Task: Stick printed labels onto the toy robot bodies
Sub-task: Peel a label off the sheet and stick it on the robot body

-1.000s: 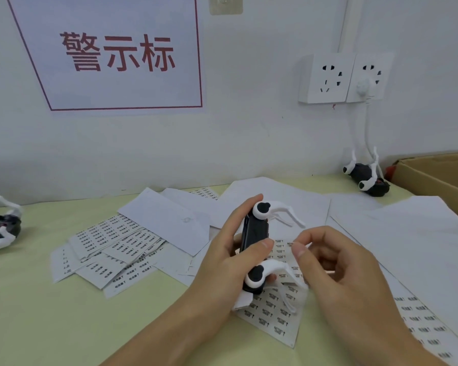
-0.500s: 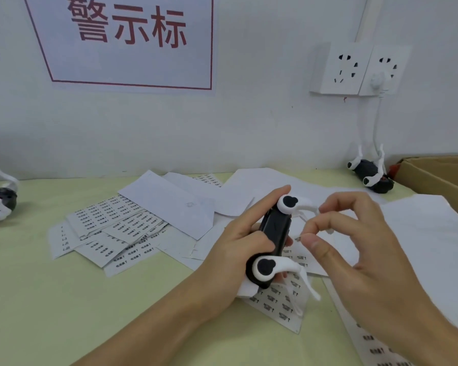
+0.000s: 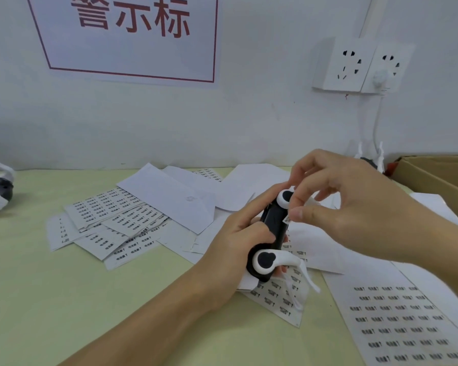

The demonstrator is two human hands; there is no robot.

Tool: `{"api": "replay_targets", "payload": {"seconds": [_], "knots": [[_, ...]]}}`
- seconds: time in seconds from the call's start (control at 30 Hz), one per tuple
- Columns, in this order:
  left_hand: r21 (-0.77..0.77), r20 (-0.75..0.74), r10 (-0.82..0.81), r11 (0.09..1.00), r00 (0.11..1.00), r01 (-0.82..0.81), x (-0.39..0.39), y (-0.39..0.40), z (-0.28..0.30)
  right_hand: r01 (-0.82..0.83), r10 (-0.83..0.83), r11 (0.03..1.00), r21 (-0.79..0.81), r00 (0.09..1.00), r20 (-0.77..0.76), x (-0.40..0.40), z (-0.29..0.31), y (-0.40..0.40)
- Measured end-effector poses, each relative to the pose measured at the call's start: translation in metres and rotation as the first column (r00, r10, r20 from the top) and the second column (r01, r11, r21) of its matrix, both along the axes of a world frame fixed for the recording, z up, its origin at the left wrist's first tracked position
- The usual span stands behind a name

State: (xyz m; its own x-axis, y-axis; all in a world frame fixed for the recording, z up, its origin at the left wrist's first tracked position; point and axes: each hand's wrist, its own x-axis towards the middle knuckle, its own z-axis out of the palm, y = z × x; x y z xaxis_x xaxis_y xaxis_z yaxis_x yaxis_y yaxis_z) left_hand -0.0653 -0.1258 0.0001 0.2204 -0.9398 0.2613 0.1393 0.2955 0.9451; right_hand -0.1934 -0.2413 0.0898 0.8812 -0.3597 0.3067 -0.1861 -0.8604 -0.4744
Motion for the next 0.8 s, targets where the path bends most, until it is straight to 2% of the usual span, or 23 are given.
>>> {"api": "replay_targets", "payload": {"seconds": [0.13, 0.43, 0.8], "knots": [[-0.014, 0.004, -0.006, 1.000, 1.000, 0.006, 0.000, 0.000, 0.000, 0.022, -0.022, 0.999, -0.039, 1.000, -0.008, 0.005, -0.004, 0.001], [0.062, 0.029, 0.099, 0.993, 0.995, -0.100, -0.001, -0.001, -0.004, 0.011, -0.011, 0.996, -0.088, 1.000, 0.007, 0.004, -0.008, 0.001], [0.034, 0.062, 0.076, 0.996, 0.995, -0.079, -0.003, 0.000, 0.001, 0.008, -0.003, 0.987, -0.161, 0.999, 0.032, 0.006, -0.013, 0.000]]}}
